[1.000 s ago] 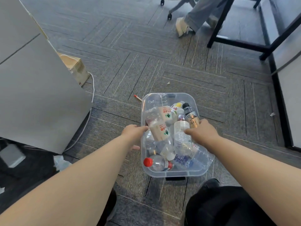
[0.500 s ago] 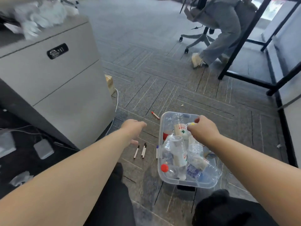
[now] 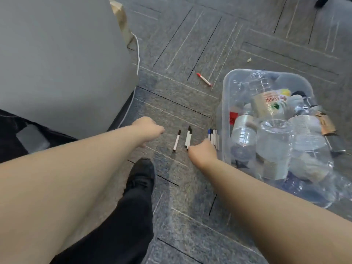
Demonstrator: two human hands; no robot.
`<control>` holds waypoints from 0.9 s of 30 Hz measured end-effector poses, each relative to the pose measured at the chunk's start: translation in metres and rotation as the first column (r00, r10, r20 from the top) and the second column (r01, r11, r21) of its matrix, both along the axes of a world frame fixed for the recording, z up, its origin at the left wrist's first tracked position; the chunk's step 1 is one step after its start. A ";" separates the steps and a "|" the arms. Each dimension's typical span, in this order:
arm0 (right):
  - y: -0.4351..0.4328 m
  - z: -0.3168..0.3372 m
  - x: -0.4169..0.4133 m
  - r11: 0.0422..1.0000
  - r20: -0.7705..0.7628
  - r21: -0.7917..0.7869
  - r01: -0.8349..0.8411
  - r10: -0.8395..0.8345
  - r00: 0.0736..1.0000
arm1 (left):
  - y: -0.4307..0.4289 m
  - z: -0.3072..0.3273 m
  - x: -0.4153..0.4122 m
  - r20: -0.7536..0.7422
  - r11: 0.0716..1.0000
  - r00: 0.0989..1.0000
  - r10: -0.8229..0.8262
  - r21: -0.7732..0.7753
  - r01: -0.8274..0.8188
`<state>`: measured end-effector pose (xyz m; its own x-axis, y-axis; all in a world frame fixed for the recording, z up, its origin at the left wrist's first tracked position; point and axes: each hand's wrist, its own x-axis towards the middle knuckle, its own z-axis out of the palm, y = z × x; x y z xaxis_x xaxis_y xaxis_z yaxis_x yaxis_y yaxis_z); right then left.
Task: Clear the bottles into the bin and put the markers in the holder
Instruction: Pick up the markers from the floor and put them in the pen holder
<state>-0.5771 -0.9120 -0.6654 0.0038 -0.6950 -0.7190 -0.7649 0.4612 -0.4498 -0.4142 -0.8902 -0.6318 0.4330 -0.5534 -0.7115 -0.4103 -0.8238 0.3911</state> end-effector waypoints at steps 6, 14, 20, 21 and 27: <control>-0.018 -0.060 0.001 0.980 -0.324 -0.187 0.071 -0.130 0.937 | -0.039 -0.082 -0.005 -0.004 0.975 0.976 -0.220 -0.021 0.219; -0.020 -0.116 -0.001 0.971 -0.445 -0.210 -0.112 0.007 0.895 | -0.035 -0.173 -0.020 0.082 0.984 0.981 -0.177 -0.011 0.178; -0.024 -0.143 -0.009 0.977 -0.284 -0.208 0.043 -0.103 0.953 | -0.016 -0.196 -0.023 0.159 0.989 0.980 -0.123 -0.059 0.133; -0.024 -0.146 -0.009 0.976 -0.283 -0.213 0.048 -0.109 0.953 | -0.014 -0.196 -0.023 0.161 0.988 0.978 -0.135 -0.059 0.146; -0.046 -0.161 0.005 0.972 -0.275 -0.220 0.087 -0.147 0.950 | -0.018 -0.192 -0.030 0.262 0.919 0.895 -0.360 -0.064 0.389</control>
